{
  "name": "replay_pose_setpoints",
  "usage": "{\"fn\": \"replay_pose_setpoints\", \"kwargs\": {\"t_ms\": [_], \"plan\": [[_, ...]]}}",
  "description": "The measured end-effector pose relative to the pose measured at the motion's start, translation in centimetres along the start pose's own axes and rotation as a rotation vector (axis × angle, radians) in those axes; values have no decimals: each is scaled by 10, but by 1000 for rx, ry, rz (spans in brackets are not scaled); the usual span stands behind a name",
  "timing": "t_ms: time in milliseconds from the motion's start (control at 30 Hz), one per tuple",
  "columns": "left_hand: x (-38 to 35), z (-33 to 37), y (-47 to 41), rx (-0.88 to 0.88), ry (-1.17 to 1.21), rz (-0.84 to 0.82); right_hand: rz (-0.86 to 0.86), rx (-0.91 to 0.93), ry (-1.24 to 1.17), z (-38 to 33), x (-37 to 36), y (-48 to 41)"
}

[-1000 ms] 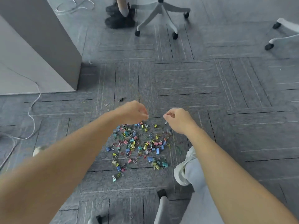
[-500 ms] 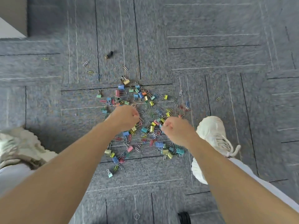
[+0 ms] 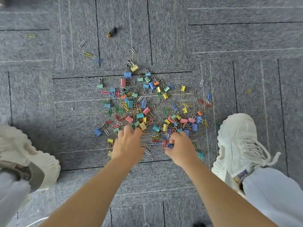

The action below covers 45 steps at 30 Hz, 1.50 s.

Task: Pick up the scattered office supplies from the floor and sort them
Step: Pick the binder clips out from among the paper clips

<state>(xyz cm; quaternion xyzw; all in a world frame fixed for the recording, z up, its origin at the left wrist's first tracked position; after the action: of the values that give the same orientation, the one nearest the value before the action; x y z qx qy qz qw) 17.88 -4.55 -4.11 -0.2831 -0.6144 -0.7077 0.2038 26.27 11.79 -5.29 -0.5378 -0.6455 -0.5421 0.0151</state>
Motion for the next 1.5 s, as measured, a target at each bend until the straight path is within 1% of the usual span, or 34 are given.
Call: {"fn": "replay_pose_setpoints", "kwargs": {"t_ms": [67, 133, 200, 333, 500, 567, 633, 667, 733, 800, 900, 967, 1067, 1133, 1267, 1400, 1500], "plan": [[-2, 0, -2, -1, 73, 65, 70, -31, -130, 7, 12, 8], [0, 4, -8, -1, 170, 112, 76, -89, -201, 14, 26, 16], [4, 10, -17, -12, 235, 133, 47, -118, -208, 21, 39, 21], [6, 11, -25, 36, 324, 104, 20, -110, -199, 28, 56, 19], [15, 4, -25, 46, 372, 72, 8, 35, -126, -4, 36, -12], [23, -3, -30, 47, 403, 65, 55, 84, 5, -21, 26, -26], [31, -8, -32, 71, 435, 51, 90, 50, 135, -30, 21, -36], [35, -10, -33, 74, 448, 51, 98, 20, 161, -31, 19, -40], [42, -12, -34, 63, 479, 65, 88, -34, 161, -27, 13, -47], [52, -13, -36, 42, 491, 84, 71, -45, 145, -23, 11, -51], [65, -16, -40, 16, 431, 64, 83, -48, 122, -17, 19, -45], [71, -21, -44, 33, 408, 33, 53, -40, 182, -14, 22, -40], [76, -25, -46, 41, 358, 48, 19, -25, 293, -18, 26, -39], [77, -22, -44, -6, 323, 69, -1, -20, 242, -25, 30, -40], [78, -24, -50, -52, 364, 86, 19, -47, 22, -41, 42, -39], [87, -34, -65, -47, 425, -4, 43, -19, 57, -57, 68, -44], [97, -37, -79, -44, 423, -6, 43, 5, -3, -65, 78, -62]]}}
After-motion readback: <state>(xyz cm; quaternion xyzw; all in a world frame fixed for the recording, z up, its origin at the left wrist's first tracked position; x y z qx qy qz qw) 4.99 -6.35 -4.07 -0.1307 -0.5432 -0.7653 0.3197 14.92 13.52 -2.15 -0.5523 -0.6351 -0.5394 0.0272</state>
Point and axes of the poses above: each hand's wrist, its own y-axis away from the middle knuckle, its own x-axis out of the back of the hand, z = x × y, the point moved 5 cm from there along -y, towards the middle knuckle, and after that the axes turned 10 degrees about x, right-handed, at the moved point
